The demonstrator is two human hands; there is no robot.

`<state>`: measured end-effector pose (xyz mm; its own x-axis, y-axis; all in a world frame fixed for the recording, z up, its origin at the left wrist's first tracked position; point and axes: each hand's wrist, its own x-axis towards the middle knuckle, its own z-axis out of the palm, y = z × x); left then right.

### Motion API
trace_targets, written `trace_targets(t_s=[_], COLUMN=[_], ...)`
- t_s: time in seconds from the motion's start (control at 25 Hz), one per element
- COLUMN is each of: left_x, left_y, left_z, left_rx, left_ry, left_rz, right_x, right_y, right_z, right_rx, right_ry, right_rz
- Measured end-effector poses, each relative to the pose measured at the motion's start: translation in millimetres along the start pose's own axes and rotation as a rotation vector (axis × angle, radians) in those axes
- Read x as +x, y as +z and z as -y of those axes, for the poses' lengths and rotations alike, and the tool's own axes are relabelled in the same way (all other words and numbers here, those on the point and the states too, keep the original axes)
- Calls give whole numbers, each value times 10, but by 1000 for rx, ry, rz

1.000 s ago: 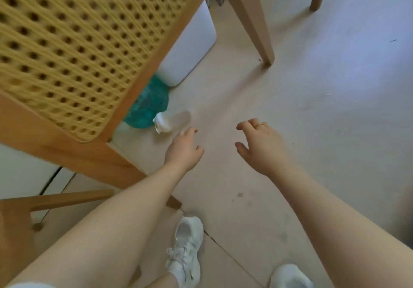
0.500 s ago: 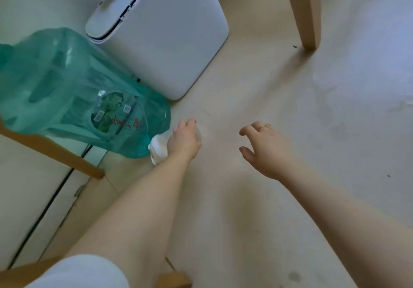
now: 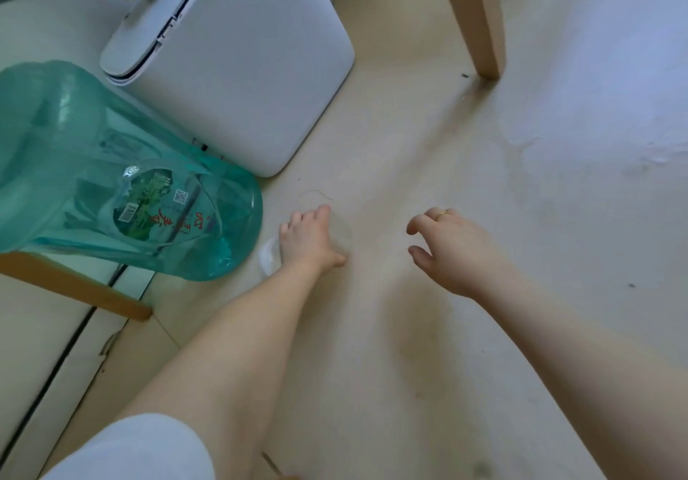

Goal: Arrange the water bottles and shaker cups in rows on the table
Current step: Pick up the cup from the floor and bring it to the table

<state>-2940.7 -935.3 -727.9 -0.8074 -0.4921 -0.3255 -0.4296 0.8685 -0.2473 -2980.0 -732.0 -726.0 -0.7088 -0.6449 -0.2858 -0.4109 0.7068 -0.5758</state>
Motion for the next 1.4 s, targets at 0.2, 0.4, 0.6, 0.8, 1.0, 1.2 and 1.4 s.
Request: trace_targets(t_s=[0.2, 0.4, 0.6, 0.8, 1.0, 1.2, 1.4], left_x=[-1139, -2245, -3013, -3630, -3976, -4398, -4955], left_y=[-1004, -2403, -4133, -5603, -6438, -6890, -6780], left_z=[-966, -1433, -1351, -897, -181, 807, 1951], left_rx=[-684, -1301, -1788, -2030, -2029, -1698, -1330], left_ry=[98, -60, -98, -32, 71, 19, -78], left_rz=[5, 67, 334, 453, 346, -220, -623], right_x=[-1201, -2332, -3105, -3577, -3710, -3507, -3206], right_y=[-854, -2015, -3620, -4954, -5896, -6244, -5944], right_z=[6, 192, 943, 1958, 2999, 3974, 4894], right_rx=[183, 131, 702, 1488, 1351, 765, 428], right_ry=[220, 417, 688, 410, 121, -229, -486], right_rz=[-99, -235, -660, -663, -597, -470, -287])
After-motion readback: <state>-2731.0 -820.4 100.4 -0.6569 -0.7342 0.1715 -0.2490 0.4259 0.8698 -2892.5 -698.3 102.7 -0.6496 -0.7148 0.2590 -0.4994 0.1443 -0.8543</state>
